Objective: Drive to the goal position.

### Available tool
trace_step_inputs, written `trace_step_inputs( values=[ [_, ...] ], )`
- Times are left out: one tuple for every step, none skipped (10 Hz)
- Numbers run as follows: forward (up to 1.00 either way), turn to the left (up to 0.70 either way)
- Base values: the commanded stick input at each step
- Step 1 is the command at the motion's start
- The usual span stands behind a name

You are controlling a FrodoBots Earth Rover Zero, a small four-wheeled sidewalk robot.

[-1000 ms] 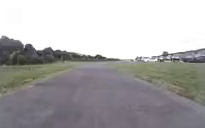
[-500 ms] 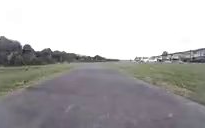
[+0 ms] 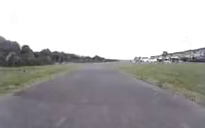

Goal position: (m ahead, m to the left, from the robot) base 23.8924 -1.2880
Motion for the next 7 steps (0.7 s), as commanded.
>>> trace_step_inputs(
  values=[
    [0.7,0.0],
    [0.7,0.0],
    [0.7,0.0],
    [0.7,0.0],
    [0.7,0.0],
    [0.7,0.0],
    [0.7,0.0]
  ],
)
